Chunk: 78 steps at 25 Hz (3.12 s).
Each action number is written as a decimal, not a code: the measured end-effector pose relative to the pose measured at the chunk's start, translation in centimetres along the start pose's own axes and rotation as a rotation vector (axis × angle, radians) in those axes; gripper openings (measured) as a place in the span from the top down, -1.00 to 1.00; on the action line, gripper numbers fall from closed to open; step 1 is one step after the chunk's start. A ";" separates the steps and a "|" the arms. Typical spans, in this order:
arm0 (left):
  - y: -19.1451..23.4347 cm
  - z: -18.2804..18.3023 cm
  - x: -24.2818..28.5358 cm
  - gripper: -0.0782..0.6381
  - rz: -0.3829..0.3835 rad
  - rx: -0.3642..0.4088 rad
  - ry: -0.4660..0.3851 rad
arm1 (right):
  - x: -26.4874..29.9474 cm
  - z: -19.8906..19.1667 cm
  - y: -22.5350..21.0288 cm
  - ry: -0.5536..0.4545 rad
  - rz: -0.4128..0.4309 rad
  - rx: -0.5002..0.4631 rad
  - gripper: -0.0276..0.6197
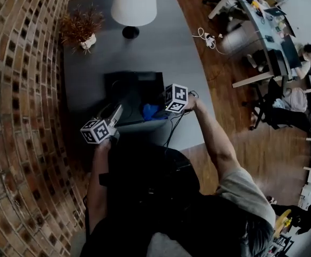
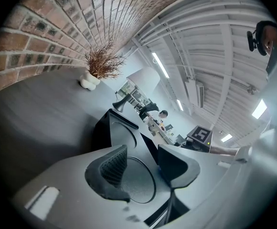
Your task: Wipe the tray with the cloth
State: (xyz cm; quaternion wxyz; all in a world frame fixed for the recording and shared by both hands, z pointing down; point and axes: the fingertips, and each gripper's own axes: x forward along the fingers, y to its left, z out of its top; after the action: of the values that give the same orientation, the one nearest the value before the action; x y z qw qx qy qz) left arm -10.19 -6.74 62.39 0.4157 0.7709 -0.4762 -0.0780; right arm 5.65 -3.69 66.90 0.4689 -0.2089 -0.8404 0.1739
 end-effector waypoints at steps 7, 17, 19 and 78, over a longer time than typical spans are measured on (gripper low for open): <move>0.0 0.1 -0.2 0.20 0.007 0.007 0.025 | -16.3 0.0 1.8 -0.605 -0.373 0.242 0.39; 0.1 0.3 -0.4 0.20 0.013 0.005 0.028 | -9.7 -24.8 5.0 0.160 -0.796 0.538 0.31; 0.0 0.3 -0.5 0.20 0.014 0.014 0.042 | -8.4 -25.5 6.3 0.270 -0.793 0.500 0.08; 6.5 4.7 -1.8 0.09 0.181 -0.257 -0.209 | -6.3 5.5 -11.8 -0.348 -0.304 0.416 -0.06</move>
State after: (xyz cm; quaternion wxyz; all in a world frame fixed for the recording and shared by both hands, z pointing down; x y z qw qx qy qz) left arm -17.94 -9.28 63.57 0.4643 0.6533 -0.5703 -0.1800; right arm 1.70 -17.49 65.41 0.3713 0.0525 -0.8761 0.3030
